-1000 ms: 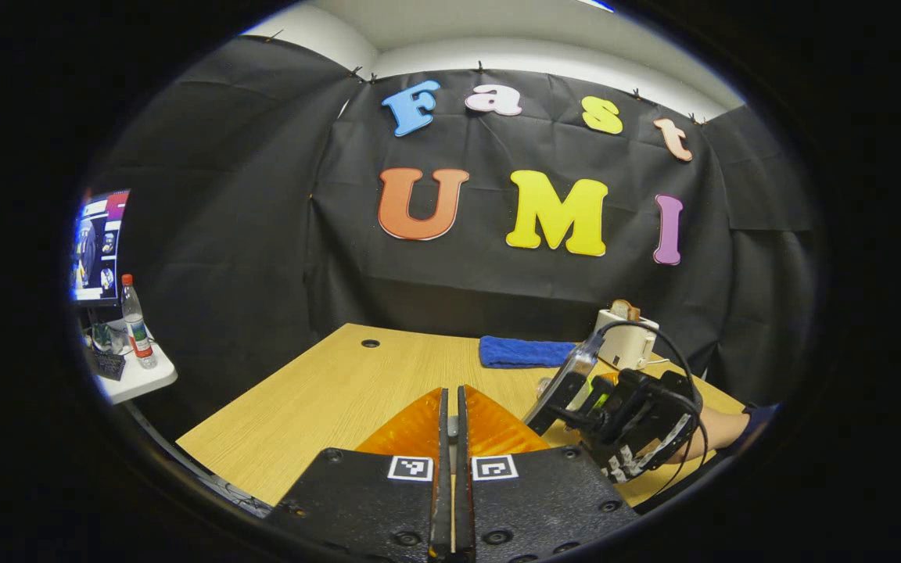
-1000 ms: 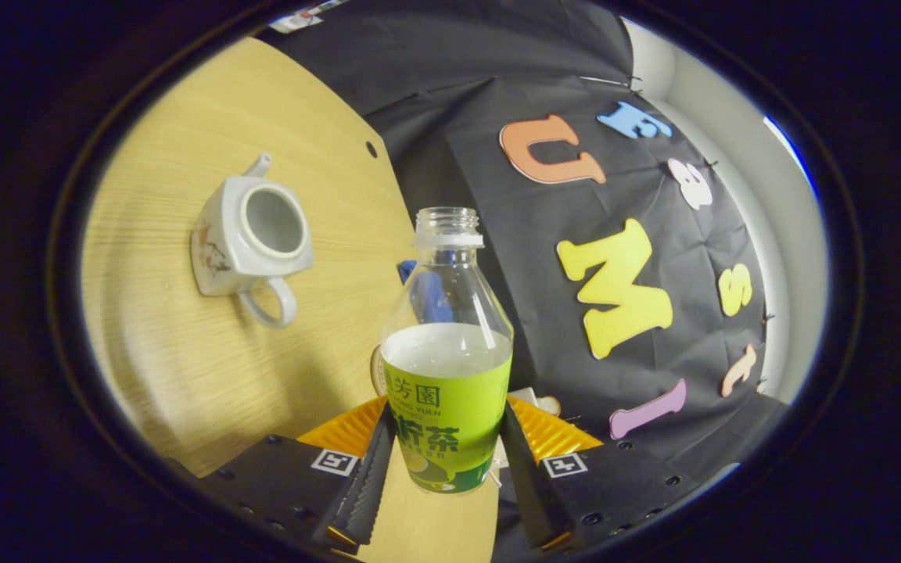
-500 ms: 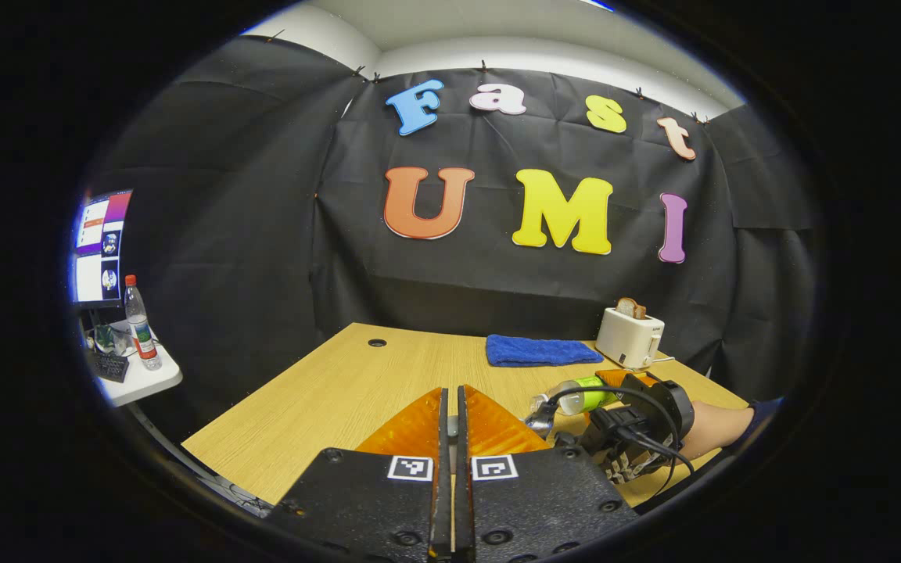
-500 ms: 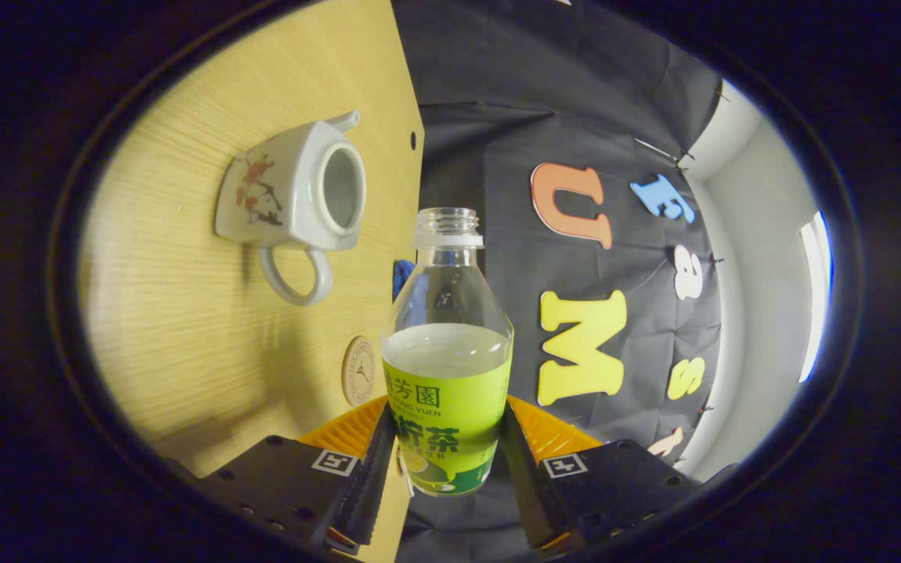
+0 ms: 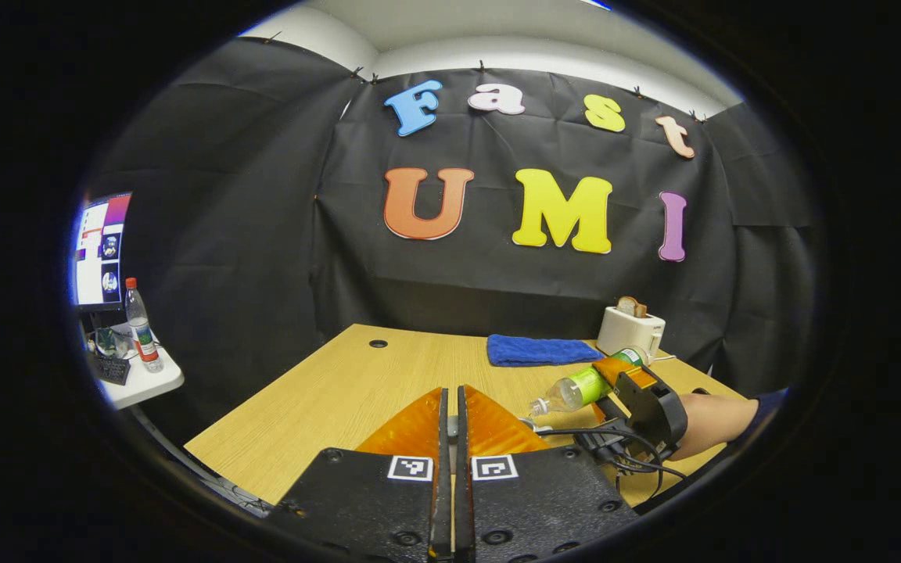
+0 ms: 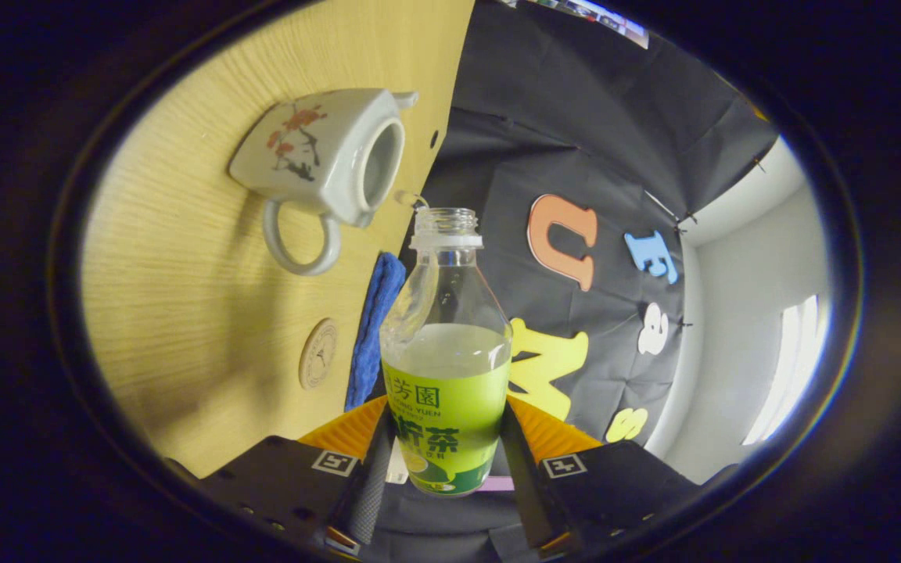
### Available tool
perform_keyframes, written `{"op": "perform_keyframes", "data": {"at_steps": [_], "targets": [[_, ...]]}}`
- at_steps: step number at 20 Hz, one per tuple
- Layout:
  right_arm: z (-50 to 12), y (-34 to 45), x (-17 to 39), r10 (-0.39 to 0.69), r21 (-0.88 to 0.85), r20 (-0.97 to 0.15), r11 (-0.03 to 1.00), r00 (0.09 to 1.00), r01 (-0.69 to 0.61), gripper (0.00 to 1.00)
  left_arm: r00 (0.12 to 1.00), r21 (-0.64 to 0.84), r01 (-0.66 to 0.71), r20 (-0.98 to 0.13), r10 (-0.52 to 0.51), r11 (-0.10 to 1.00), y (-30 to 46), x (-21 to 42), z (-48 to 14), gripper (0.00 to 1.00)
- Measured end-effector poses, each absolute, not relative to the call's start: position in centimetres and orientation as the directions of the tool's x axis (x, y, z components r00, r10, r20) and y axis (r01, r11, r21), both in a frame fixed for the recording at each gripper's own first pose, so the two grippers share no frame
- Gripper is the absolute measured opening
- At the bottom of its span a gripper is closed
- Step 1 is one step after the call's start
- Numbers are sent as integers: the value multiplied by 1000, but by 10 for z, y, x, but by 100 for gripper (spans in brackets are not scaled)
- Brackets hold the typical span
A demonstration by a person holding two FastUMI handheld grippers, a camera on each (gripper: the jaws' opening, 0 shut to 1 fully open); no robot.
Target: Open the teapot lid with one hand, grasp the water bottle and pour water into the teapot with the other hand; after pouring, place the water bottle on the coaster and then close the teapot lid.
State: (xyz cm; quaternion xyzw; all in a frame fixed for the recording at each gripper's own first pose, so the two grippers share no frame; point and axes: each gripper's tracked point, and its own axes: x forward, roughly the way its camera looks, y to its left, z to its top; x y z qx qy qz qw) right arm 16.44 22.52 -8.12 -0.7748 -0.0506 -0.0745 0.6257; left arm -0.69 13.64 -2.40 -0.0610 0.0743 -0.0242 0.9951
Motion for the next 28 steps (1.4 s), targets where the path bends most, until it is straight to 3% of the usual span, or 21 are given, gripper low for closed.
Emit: {"op": "perform_keyframes", "data": {"at_steps": [16,28], "targets": [[-58,242,157,104,-860,303,-398,947,319,71,986,-103,45,-155,-61,994,136,-6,-26,4],[-39,248,154,141,-806,358,-453,923,382,71,985,-91,49,-162,-64,995,134,-7,-28,4]]}}
